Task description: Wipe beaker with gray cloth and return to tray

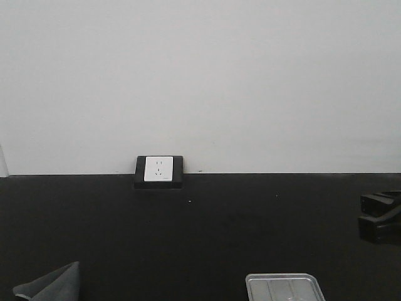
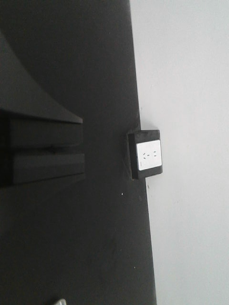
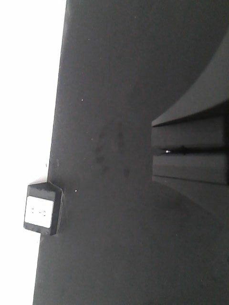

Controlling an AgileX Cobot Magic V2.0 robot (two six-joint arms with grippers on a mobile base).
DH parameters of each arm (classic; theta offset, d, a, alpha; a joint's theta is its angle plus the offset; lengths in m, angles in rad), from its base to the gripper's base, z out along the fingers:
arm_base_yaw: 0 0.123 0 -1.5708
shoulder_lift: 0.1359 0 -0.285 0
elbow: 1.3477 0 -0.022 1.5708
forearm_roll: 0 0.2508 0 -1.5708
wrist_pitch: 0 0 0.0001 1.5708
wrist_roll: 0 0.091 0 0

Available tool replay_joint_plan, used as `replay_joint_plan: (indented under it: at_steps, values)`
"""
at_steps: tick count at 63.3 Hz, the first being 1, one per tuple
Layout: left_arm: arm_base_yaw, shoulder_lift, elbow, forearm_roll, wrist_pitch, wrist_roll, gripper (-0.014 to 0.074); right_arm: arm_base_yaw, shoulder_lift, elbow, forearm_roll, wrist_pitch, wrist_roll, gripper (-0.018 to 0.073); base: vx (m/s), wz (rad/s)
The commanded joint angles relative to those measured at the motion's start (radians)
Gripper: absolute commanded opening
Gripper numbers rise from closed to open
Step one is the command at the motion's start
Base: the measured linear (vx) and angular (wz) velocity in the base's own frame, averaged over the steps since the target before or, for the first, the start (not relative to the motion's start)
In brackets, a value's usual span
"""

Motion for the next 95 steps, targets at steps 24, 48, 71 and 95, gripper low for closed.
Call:
replay_joint_plan:
  at_steps: [24, 48, 71, 95]
  values:
    - [0.124, -0.567, 0.462, 0.032, -0.121, -0.036, -0.0003, -0.003, -0.016, -0.027, -0.002, -0.076, -0.012, -0.0012, 0.0, 0.0]
    - [0.189, -0.706, 0.606, 0.029, -0.165, -0.051, -0.0003, -0.003, -0.015, -0.027, -0.002, -0.074, -0.012, -0.0012, 0.0, 0.0]
    - [0.189, -0.705, 0.606, 0.03, -0.165, -0.053, -0.0003, -0.003, -0.015, -0.027, -0.002, -0.075, -0.012, -0.0012, 0.0, 0.0]
    - [0.189, -0.705, 0.606, 0.03, -0.165, -0.053, -0.0003, -0.003, -0.019, -0.019, -0.027, -0.094, -0.014, -0.0012, 0.0, 0.0]
